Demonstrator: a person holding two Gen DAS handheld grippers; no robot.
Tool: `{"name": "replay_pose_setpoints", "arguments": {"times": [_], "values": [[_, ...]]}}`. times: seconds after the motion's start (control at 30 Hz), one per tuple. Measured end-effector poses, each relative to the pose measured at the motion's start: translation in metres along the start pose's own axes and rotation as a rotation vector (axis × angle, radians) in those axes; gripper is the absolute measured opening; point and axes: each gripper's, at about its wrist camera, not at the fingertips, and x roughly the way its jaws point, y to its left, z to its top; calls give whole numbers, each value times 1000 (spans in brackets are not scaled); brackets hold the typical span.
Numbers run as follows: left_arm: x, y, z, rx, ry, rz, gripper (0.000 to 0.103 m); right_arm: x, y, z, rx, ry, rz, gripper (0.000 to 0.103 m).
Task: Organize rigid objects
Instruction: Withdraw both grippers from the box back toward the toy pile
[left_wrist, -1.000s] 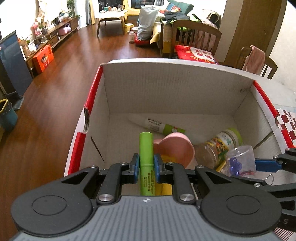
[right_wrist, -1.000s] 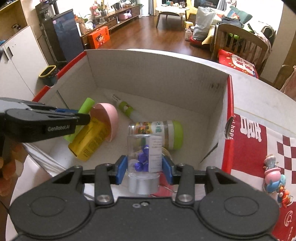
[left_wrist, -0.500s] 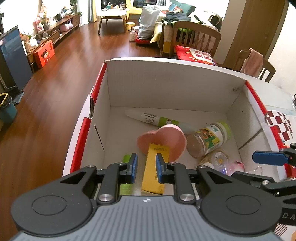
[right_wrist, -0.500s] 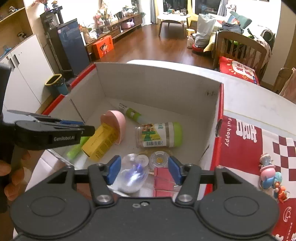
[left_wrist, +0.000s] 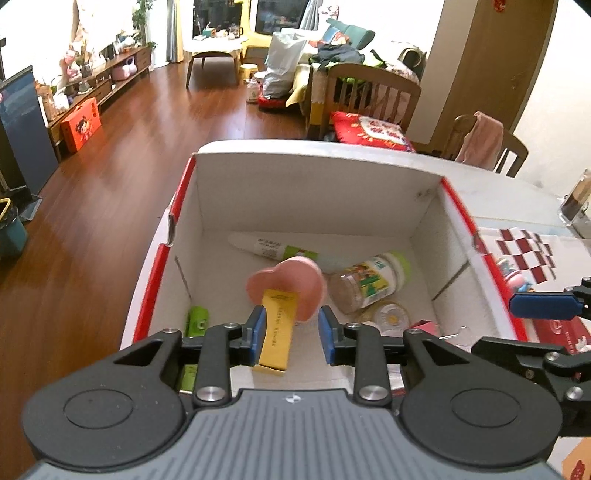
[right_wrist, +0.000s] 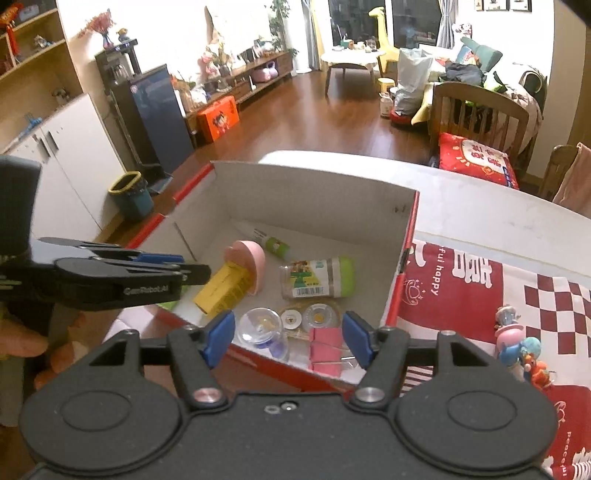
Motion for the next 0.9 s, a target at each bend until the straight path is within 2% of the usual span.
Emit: {"name": "replay_pose_setpoints", "arguments": {"times": [0.33,0.4,0.43,0.47,0.67,0.77,0.83,0.9], "values": [[-31,-48,-1,69,-77,-43,31,-62,-37,-22,6,-83,-1,77],[-35,-58,-2,75,-87,-58,50,-74,-48,-28,3,-98,-14,78],[-38,-63,-2,75,-97,-64,65,-80,-55,-31,3,-103,-23,79],[-41,-69,-3,77,-112,-65,70,-84,-61,-34,5,-105,-30,79],[-43,-108,-3,104,-124,-84,70,-107,-96,-54,26,-135,-56,88],[-41,-129,-2,115,-129,-92,80,-114,-114,-61,36,-155,-68,96],[-39,-142,-2,117,-138,-102,81,-117,-127,-65,36,-164,-76,102],[-34,-156,-2,115,-135,-121,81,-117,-138,-70,30,-170,-84,102]]}}
